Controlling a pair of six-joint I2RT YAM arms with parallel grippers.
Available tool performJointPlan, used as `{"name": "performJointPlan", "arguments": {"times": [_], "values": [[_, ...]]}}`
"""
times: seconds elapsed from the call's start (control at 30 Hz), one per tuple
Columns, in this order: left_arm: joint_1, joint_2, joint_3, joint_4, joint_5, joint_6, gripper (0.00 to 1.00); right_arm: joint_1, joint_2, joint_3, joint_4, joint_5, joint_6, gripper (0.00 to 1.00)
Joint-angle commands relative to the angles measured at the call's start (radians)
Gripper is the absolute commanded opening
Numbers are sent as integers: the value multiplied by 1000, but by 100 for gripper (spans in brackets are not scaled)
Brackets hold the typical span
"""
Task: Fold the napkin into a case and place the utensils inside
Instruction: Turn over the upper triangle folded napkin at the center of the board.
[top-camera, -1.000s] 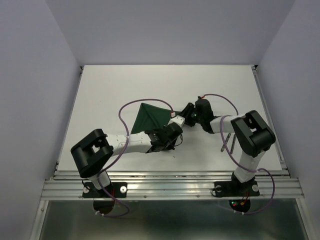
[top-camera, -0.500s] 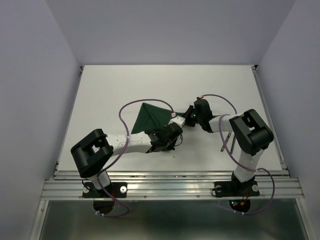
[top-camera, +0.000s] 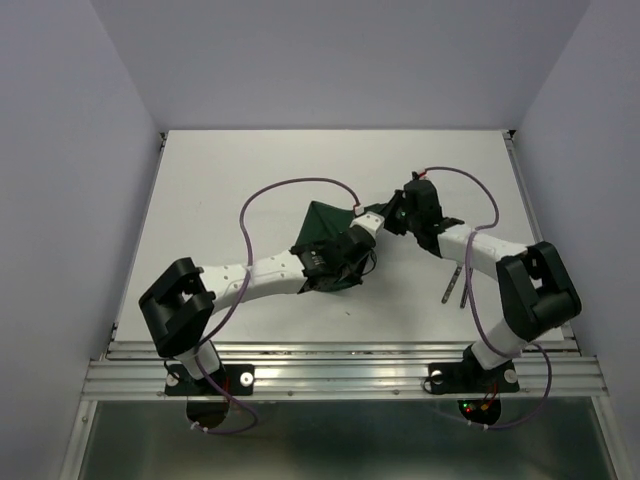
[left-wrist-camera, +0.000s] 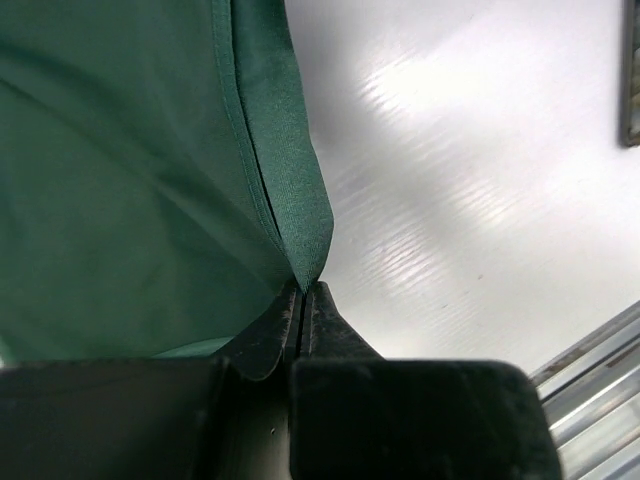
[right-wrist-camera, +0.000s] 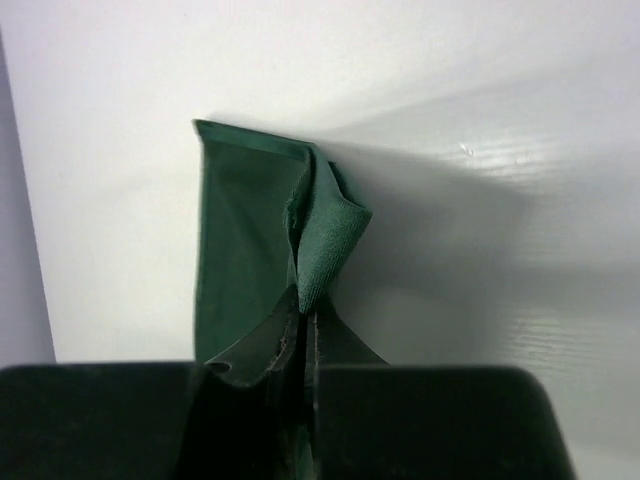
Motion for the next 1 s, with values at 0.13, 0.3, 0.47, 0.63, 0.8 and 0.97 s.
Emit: {"name": "performJointPlan", "arguments": {"times": [0.13, 0.3, 0.47, 0.63, 0.8, 0.97], "values": [[6, -61, 161, -74, -5, 44, 0, -15, -162, 121, -99, 147, -89, 1], [10, -44, 240, -83, 12, 67, 0, -24, -196, 178, -132, 187, -117, 1], [13, -35, 287, -78, 35, 73, 0, -33, -226, 189, -138, 216, -125, 1], [15, -9, 344, -85, 64, 76, 0, -43, -281, 175, -184, 256, -134, 1], [12, 25, 422, -89, 155, 73, 0, -64, -383, 164, -245, 340, -177, 1], [-10, 94, 536, -89, 221, 62, 0, -89, -524, 152, -349, 450, -235, 1]]}}
